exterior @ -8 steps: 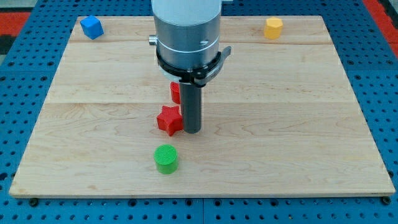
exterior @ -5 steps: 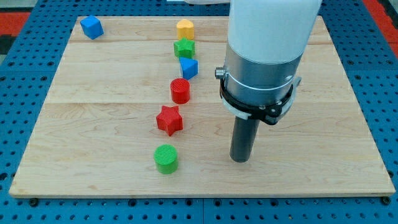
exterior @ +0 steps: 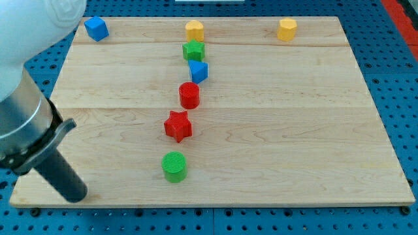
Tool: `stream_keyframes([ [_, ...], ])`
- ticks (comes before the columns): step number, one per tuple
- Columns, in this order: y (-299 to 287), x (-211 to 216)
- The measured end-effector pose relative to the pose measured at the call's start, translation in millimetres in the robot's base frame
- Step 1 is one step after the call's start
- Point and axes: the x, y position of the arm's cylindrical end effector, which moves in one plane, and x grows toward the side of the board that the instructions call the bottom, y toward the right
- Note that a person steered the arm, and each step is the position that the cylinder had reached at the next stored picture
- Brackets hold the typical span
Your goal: Push the green circle to the right
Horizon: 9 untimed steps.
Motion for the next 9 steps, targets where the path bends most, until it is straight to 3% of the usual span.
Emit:
stream_keyframes([
  [2, 95.4, -16.0],
  [5, 143.2, -13.1],
  [6, 130.8, -16.8],
  [7, 45.2, -64.0],
  [9, 75.9, -109.4],
])
